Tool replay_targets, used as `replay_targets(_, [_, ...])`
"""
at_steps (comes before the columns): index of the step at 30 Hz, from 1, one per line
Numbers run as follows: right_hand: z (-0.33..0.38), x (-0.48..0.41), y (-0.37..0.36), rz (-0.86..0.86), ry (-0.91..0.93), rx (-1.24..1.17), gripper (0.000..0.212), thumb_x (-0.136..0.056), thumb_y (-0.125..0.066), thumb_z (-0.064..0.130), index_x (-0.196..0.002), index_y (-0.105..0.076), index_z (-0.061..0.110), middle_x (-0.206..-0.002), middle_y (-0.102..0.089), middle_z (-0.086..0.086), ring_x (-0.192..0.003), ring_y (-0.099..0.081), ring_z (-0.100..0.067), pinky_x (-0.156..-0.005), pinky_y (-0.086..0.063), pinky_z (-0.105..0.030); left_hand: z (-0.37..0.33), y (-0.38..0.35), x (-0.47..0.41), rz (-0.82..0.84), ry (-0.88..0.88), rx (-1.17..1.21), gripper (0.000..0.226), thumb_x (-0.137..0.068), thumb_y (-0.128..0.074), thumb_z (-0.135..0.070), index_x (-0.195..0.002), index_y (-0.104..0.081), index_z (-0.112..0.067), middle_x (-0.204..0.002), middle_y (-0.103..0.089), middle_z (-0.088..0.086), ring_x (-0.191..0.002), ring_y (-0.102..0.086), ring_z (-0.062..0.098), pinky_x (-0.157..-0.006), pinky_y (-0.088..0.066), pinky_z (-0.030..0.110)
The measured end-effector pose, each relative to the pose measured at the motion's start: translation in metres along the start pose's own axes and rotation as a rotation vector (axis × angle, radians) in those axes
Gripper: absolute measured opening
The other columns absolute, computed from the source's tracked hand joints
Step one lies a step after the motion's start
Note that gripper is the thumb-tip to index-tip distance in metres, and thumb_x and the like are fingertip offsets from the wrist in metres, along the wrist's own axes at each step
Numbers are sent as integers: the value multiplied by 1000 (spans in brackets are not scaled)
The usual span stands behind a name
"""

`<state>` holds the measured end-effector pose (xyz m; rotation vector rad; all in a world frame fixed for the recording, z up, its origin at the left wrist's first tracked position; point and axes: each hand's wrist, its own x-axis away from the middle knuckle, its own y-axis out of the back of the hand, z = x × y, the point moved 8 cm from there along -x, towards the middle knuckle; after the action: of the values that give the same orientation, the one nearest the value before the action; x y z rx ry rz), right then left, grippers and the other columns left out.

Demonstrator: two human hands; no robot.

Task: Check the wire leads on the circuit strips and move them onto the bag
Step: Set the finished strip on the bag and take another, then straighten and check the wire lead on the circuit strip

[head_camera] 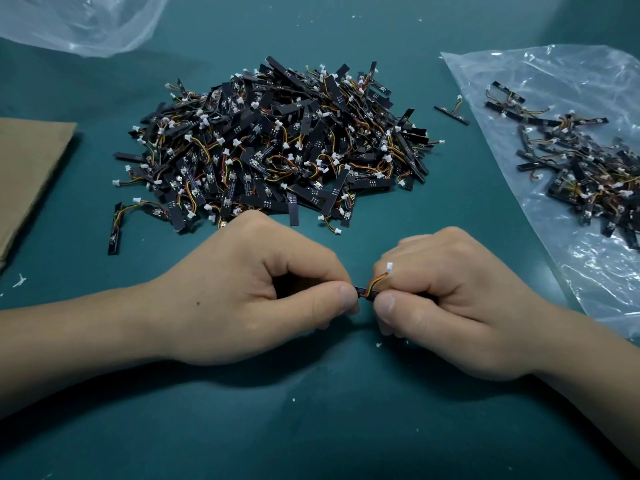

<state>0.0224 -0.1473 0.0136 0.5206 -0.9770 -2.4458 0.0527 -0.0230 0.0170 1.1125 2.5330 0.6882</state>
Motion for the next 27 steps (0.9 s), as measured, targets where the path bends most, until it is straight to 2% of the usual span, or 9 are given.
replay_targets(6, [-1,1,-3,45,-14,3,44,-99,-44,30,-63,-55,6,-56,-47,-4,-56,-47,-28,-57,-42,-47,6,3,0,-4,-2,78,28,-90,-64,-30,-75,-74,-9,-62,-66,0,-56,-62,16,-56,-47,24])
replay_targets(12, [4,-2,-4,22,42,8,42,-93,-47,20,-54,-42,6,-52,-35,-3,-53,-35,-23,-54,-37,-46,-2,2,-3,39,-159,-105,27,-96,-59,-30,-82,-77,-18,-62,-65,-2,-57,-62,20,-52,-46,34])
replay_targets(14, [1,-1,-2,17,21,-12,43,-95,-46,23,-56,-48,5,-52,-40,-4,-52,-41,-25,-55,-39,-46,-2,3,-1,12,-161,-55,24,-98,-55,-34,-97,-75,-20,-64,-67,-1,-58,-64,22,-52,-47,35])
replay_targets(16, [-5,1,3,-39,-34,-58,44,-98,-46,28,-61,-57,6,-53,-49,-4,-52,-49,-23,-55,-44,-40,3,6,0,-16,-111,38,33,-98,-51,-41,-122,-63,-23,-69,-69,-3,-59,-64,24,-55,-49,37])
replay_targets(19, [-18,4,24,-352,-150,-263,33,-101,-48,30,-77,-68,17,-56,-57,0,-46,-49,-10,-49,-39,-20,10,8,-2,-45,-37,79,45,-96,-49,-42,-139,-49,-29,-70,-68,-4,-57,-59,20,-56,-49,34])
replay_targets(21, [-37,12,43,-644,-229,-491,24,-106,-48,28,-118,-67,23,-64,-62,0,-42,-44,-12,-45,-35,-18,10,4,-4,-14,-31,-28,42,-96,-54,-36,-138,-52,-30,-70,-67,-8,-59,-60,17,-58,-47,26])
replay_targets(23, [-56,17,49,-799,-322,-633,48,-105,-46,29,-151,-43,17,-77,-69,0,-44,-44,-15,-45,-35,-20,3,0,-4,16,-67,-147,32,-94,-60,-29,-126,-63,-27,-69,-66,-10,-60,-61,13,-60,-44,20])
replay_targets(24, [-60,18,49,-805,-354,-631,52,-102,-48,28,-153,-39,16,-82,-71,0,-47,-47,-15,-47,-37,-20,0,-2,-3,29,-81,-178,25,-93,-61,-28,-117,-69,-26,-69,-65,-12,-60,-61,9,-60,-43,18])
replay_targets(27, [-48,12,40,-658,-337,-380,32,-95,-58,21,-126,-62,28,-90,-73,2,-69,-62,-13,-65,-47,-17,-2,-3,0,8,-45,-177,22,-88,-59,-36,-97,-77,-26,-68,-59,-23,-64,-55,-9,-65,-39,16])
